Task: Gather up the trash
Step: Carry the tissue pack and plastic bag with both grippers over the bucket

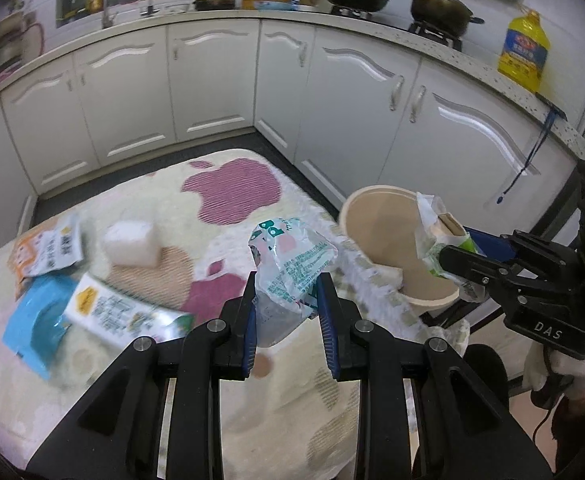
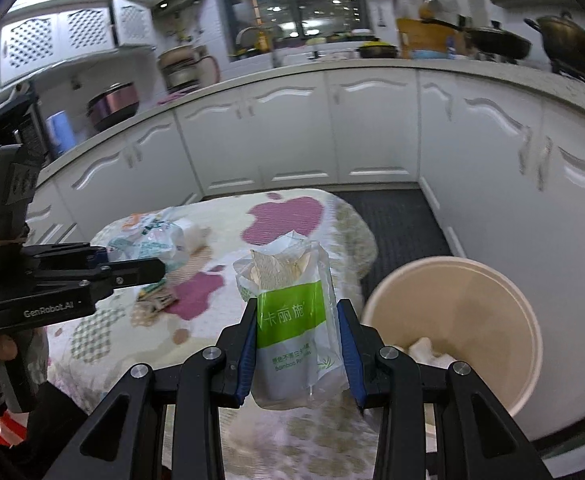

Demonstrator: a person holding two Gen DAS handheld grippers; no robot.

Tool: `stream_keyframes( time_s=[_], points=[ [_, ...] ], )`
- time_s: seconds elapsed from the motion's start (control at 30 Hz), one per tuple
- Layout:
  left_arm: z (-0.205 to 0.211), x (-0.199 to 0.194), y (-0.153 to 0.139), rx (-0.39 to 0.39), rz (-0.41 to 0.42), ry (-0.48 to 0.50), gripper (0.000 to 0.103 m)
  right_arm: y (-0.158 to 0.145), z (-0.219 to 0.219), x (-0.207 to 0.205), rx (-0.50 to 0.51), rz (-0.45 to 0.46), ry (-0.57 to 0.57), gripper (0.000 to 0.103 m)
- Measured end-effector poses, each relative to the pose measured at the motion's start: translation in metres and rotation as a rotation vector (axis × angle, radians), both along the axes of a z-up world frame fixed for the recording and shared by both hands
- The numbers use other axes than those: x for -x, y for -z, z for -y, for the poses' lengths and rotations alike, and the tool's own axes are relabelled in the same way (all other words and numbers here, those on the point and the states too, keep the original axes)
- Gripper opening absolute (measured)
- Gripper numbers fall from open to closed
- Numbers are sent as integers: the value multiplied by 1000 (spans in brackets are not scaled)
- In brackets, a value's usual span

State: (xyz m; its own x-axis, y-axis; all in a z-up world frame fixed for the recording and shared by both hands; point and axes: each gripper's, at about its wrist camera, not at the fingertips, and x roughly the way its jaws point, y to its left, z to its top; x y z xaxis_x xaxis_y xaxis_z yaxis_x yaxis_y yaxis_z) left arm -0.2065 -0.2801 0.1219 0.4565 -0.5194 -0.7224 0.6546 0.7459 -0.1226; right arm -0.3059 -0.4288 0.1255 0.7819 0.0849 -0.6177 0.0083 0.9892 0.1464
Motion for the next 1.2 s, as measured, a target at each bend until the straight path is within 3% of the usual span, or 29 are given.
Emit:
stream_keyframes(
  time_s=[0.87, 1.2],
  points=[
    [100, -1, 22, -38, -35, 130, 24, 20, 81, 16, -34, -41, 192, 36],
    [139, -8, 34, -30, -92, 162, 24, 34, 110, 13, -66, -61, 258, 36]
  ],
)
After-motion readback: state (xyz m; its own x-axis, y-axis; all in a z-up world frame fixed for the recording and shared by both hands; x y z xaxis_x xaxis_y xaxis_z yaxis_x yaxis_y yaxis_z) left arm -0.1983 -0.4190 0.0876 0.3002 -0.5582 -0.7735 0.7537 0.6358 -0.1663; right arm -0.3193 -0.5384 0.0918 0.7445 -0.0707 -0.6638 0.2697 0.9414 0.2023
